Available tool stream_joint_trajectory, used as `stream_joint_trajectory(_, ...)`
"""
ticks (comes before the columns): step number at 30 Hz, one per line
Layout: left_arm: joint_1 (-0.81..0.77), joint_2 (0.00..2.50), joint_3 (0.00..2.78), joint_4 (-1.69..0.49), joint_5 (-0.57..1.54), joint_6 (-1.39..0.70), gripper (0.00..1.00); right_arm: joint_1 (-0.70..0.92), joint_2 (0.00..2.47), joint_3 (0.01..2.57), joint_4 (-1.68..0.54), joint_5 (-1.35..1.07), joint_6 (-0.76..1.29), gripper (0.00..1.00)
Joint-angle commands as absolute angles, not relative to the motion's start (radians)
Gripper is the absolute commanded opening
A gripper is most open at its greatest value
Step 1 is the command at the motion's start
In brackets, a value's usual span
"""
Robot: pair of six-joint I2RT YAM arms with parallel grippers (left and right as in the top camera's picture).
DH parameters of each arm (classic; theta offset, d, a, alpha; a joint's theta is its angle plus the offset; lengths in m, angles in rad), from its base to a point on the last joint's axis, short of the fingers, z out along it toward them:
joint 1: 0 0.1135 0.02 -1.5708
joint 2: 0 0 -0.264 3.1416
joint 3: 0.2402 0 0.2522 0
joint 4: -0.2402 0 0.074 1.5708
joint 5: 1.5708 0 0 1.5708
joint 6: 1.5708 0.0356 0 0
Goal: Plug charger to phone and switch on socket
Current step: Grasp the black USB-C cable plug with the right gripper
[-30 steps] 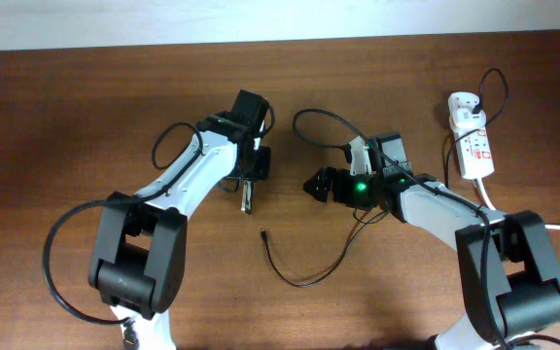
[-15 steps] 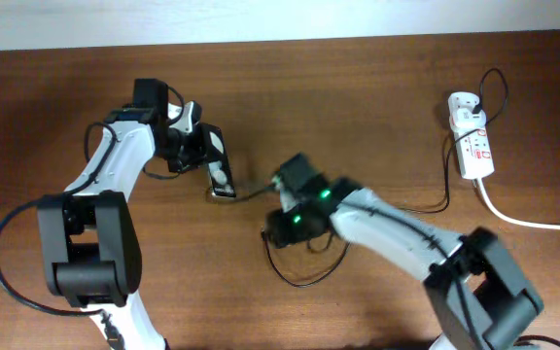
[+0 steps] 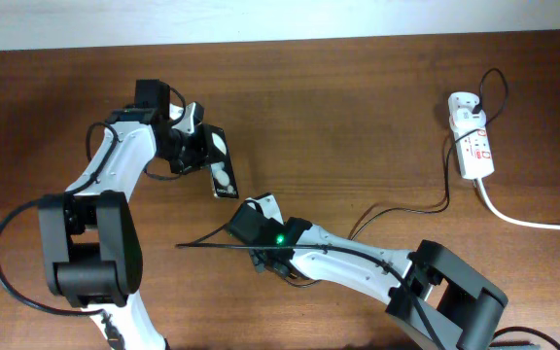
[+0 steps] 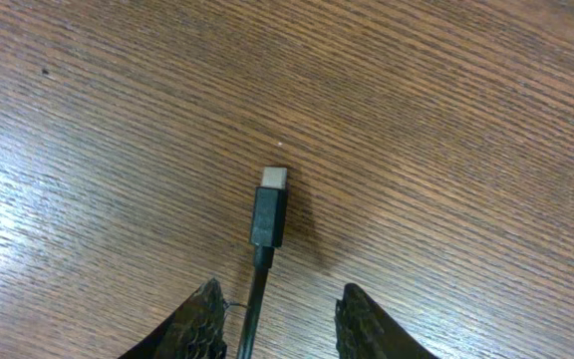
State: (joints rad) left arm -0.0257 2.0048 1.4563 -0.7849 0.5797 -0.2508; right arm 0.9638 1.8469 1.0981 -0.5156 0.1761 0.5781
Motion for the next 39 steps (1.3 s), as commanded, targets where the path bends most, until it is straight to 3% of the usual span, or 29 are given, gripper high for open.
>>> stream_joint_trajectory(1, -0.024, 1.974, 1.453, -0.786, 0.606, -0.242, 0.00, 0.968, 1.856, 1.113, -0.511, 0.196, 0.585, 0.33)
stream_joint_trajectory(3, -0.024, 1.974, 1.453, -0.787, 0.606, -0.242, 0.00, 0.968, 1.859, 1.113, -0.511, 0.196, 0.585, 0.25)
stream_joint_trajectory(11, -0.024, 1.974, 1.453, -0.789, 0.606, -0.242, 0.00, 0.968, 1.889, 1.113, -0.490, 0.191, 0.585, 0.25)
stream_joint_trajectory(12, -0.024, 1.974, 1.453, -0.789, 0.606, -0.242, 0.00, 0.968, 1.890, 1.113, -0.490, 0.191, 0.585, 0.26)
stream_joint_trajectory(14, -0.024, 1.974, 1.453, -0.789, 0.606, -0.242, 0.00, 0.968, 1.890, 1.113, -0.475, 0.167, 0.585, 0.39)
stream_joint_trajectory(15, -0.024, 1.974, 1.453, -0.789, 0.606, -0.242, 0.00, 0.968, 1.890, 1.113, -0.471, 0.166, 0.585, 0.39)
stream_joint_trajectory(28, -0.024, 1.974, 1.453, -0.789, 0.606, -0.242, 0.00, 0.968, 1.901, 1.111, -0.479, 0.164, 0.585, 0.09)
stream_joint_trajectory(33, -0.024, 1.974, 1.453, -0.789, 0.606, -0.242, 0.00, 0.961, 1.893, 1.112, -0.485, 0.159, 0.585, 0.04)
stream_joint_trajectory(39, -0.023, 1.974, 1.453, -0.777, 0.696, -0.178, 0.00, 0.759, 1.705, 1.114, -0.508, -0.277, 0.485, 0.04)
